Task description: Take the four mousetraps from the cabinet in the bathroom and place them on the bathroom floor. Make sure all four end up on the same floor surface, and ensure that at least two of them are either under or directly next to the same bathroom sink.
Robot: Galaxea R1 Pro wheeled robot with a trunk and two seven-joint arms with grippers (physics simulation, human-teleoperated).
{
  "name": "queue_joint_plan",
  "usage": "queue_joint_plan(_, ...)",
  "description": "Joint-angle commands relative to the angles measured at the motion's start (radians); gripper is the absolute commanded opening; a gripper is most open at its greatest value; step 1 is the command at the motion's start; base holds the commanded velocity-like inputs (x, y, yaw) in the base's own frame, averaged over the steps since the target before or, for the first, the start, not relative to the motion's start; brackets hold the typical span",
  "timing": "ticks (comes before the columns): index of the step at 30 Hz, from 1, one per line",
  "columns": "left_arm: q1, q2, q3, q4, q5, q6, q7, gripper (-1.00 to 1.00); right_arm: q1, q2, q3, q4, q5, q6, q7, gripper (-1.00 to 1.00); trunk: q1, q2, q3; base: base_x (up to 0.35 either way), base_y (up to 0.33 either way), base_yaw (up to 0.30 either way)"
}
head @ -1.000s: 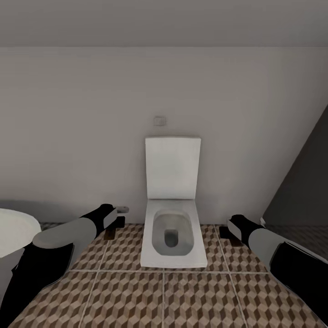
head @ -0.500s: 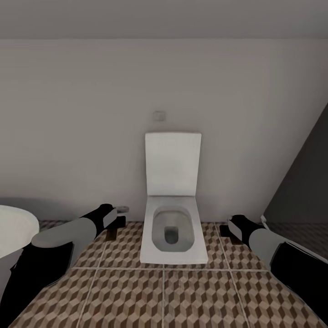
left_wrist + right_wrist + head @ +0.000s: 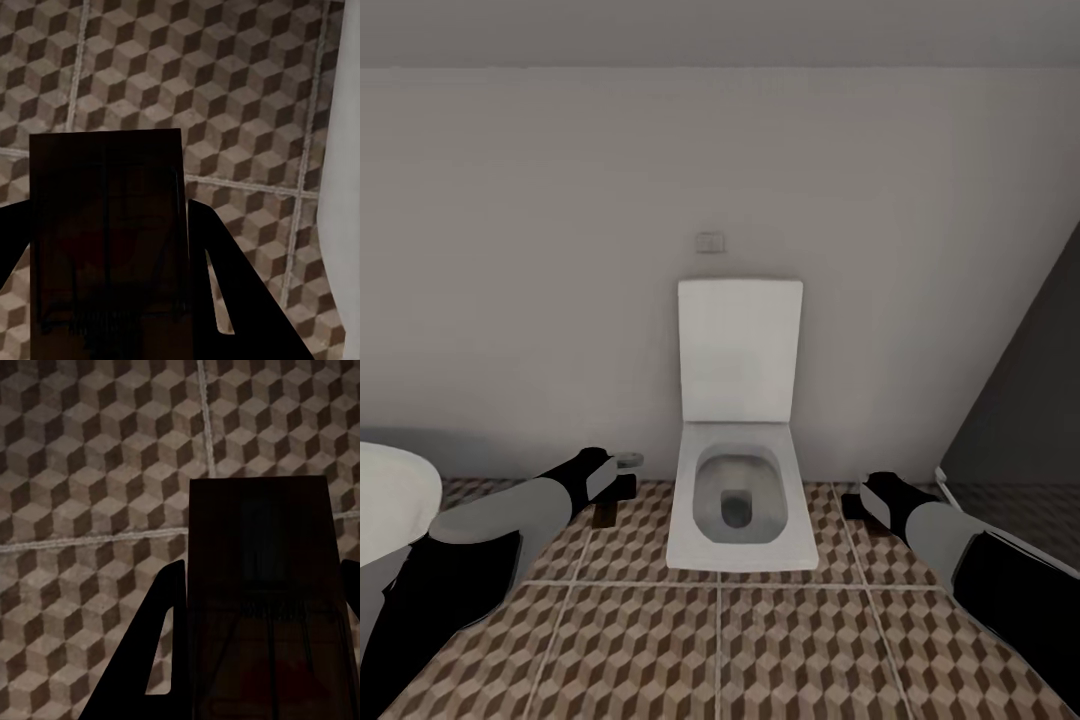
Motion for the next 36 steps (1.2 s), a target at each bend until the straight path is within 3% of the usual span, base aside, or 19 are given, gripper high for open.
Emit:
queue_joint_plan(1,-0.001,0.0,-0.006,-0.001,0.007,0.003,0.007,-1.0,-0.001,0.001,0.008,-0.001,-0.012,0.003,-0.003,-1.0,0.004,-0.008,-0.004,0.0,0.0,0.0)
queue_joint_plan(12,-0.001,-0.001,-0.006,-0.002,0.007,0.003,0.007,-1.0,0.0,0.0,0.008,-0.001,-0.012,0.003,-0.002,-1.0,0.046,-0.085,-0.039,0.0,0.0,0.0)
queue_joint_plan(20,-0.001,0.0,-0.006,-0.063,0.007,0.004,0.008,-1.0,0.002,0.003,0.008,-0.001,-0.012,-0.032,-0.003,-1.0,0.077,-0.141,-0.064,0.0,0.0,0.0)
queue_joint_plan(36,-0.001,0.003,-0.006,-0.065,0.008,0.004,0.009,-1.0,0.005,0.005,0.008,-0.001,-0.012,-0.049,-0.004,-1.0,0.138,-0.253,-0.114,0.0,0.0,0.0)
